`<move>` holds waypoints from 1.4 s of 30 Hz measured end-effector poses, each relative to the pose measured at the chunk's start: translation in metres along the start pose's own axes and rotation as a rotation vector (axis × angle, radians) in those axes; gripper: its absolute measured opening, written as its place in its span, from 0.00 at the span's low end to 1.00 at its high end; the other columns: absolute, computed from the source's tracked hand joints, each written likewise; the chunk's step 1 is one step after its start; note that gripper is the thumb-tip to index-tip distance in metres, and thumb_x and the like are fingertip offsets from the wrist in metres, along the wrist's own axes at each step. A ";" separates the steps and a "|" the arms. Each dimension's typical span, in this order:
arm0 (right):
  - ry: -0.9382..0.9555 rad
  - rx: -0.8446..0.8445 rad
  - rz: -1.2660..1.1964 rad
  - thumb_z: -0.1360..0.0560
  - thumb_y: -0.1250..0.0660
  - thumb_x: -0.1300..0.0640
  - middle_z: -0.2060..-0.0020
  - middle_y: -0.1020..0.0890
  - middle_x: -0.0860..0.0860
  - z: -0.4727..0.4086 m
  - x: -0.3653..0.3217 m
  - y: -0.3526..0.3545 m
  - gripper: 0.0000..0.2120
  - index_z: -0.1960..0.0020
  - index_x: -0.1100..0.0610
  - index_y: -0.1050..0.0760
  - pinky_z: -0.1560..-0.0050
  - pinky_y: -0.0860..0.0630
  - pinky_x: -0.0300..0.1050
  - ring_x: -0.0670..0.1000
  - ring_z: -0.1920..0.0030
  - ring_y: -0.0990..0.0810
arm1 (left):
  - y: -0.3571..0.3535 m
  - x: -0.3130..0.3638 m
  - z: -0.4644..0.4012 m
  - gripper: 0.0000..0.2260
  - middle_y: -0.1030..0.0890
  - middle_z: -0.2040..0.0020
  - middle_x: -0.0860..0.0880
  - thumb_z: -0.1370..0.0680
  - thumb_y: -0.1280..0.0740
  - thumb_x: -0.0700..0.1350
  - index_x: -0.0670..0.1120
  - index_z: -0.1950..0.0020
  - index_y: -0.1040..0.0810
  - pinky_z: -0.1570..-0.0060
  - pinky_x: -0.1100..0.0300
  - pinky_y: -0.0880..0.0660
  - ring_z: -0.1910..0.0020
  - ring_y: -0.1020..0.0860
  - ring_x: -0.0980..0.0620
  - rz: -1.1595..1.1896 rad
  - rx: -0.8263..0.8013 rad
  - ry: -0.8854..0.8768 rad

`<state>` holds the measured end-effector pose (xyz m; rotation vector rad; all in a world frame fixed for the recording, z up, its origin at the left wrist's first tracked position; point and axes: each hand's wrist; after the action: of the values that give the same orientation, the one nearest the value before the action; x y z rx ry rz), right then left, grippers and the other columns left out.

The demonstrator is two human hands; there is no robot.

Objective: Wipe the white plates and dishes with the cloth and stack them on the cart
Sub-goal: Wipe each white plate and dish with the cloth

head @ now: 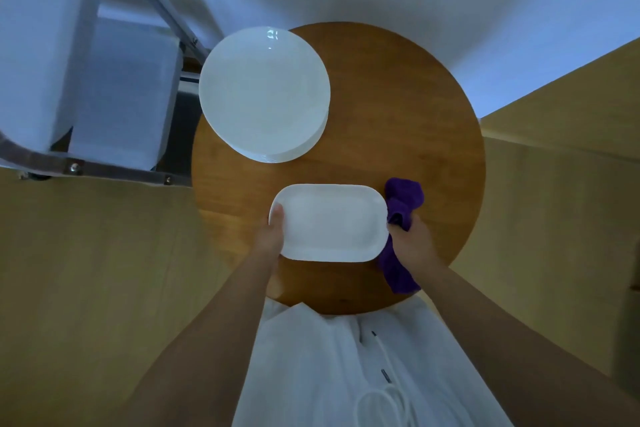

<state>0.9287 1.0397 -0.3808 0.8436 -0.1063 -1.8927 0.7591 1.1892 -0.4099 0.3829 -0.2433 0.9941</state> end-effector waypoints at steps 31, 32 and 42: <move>0.317 0.327 0.132 0.22 0.43 0.64 0.56 0.24 0.54 -0.054 -0.046 0.099 0.07 0.46 0.61 0.30 0.59 0.33 0.43 0.52 0.56 0.26 | -0.096 0.054 0.033 0.30 0.38 0.24 0.49 0.22 0.39 0.61 0.51 0.23 0.40 0.27 0.45 0.40 0.25 0.40 0.45 0.146 -0.140 0.017; 0.349 0.353 0.129 0.23 0.42 0.65 0.57 0.24 0.55 -0.050 -0.049 0.096 0.07 0.46 0.61 0.29 0.59 0.33 0.44 0.52 0.57 0.26 | -0.086 0.058 0.032 0.30 0.37 0.24 0.49 0.22 0.39 0.60 0.51 0.23 0.40 0.27 0.45 0.40 0.25 0.39 0.45 0.173 -0.130 -0.009; 0.512 0.294 0.015 0.24 0.40 0.64 0.62 0.24 0.45 -0.011 -0.117 0.041 0.12 0.48 0.49 0.31 0.65 0.31 0.39 0.44 0.63 0.25 | 0.020 0.104 0.022 0.35 0.40 0.23 0.48 0.25 0.35 0.63 0.51 0.23 0.43 0.28 0.45 0.40 0.25 0.41 0.44 0.232 -0.030 -0.173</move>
<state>0.9946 1.1207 -0.3128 1.4977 -0.0754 -1.6126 0.7967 1.2694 -0.3473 0.4207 -0.4668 1.1844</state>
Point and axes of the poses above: each hand's wrist, its own z-axis away from the middle knuckle, its own y-axis out of the back of the hand, x = y × z
